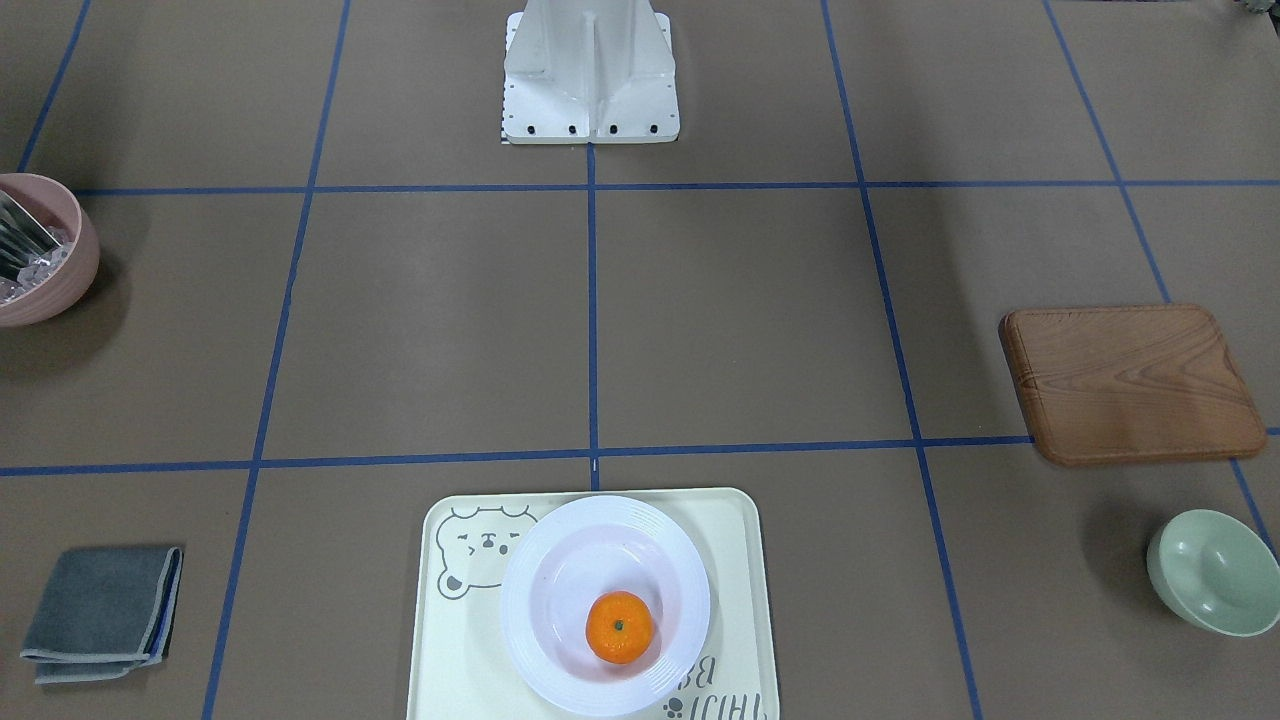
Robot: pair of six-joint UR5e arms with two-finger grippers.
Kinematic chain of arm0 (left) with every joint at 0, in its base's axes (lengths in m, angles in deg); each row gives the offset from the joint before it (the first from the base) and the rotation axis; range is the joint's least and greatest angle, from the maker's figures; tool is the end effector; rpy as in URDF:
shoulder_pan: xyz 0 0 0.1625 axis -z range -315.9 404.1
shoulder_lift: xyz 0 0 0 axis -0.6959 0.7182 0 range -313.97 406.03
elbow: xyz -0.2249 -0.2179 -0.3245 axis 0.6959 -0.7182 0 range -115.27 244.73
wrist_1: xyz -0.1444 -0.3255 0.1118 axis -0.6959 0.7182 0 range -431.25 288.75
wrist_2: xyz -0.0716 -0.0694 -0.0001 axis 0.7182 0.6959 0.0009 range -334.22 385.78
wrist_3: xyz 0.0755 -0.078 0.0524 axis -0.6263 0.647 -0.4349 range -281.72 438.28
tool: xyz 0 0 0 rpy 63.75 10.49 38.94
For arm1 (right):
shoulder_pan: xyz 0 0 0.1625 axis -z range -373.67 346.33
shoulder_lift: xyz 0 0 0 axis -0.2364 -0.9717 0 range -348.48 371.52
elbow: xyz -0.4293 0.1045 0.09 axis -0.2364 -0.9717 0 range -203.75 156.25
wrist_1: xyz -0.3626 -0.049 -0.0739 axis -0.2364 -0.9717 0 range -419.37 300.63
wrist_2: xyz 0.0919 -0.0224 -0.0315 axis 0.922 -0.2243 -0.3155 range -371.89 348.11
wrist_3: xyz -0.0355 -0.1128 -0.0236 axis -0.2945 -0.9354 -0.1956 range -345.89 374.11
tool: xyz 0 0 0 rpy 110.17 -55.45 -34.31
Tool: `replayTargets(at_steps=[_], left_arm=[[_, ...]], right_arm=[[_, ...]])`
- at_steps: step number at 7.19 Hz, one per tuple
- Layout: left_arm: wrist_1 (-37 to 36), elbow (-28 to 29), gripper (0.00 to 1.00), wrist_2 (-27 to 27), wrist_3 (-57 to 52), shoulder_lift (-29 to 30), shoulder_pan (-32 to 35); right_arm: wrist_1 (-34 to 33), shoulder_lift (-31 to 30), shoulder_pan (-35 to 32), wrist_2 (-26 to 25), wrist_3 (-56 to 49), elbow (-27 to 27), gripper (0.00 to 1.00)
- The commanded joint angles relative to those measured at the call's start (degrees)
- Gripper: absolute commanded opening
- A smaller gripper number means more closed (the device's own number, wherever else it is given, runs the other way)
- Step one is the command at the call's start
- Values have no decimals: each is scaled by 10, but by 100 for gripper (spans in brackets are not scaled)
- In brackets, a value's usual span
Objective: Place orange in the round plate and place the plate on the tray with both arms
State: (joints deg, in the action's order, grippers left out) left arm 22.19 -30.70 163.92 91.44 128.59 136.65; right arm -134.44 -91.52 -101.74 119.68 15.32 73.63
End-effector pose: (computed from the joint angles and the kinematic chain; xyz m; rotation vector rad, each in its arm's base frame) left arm -0.0609 -0.3895 0.6998 -0.0544 0.8411 -0.2475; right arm 0.0412 -0.3598 0.7091 0.1348 -0.7280 -0.0708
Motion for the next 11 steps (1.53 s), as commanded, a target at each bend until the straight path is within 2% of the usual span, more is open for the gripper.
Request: replayTargets(at_steps=[1, 4, 11], left_arm=[[2, 1, 98, 5, -1, -2, 0], [1, 1, 98, 5, -1, -3, 0], [0, 2, 98, 5, -1, -4, 0]], right_arm=[[1, -1, 0, 9, 4, -2, 100], [2, -1, 0, 40, 0, -20, 100], [5, 6, 0, 41, -2, -3, 100]])
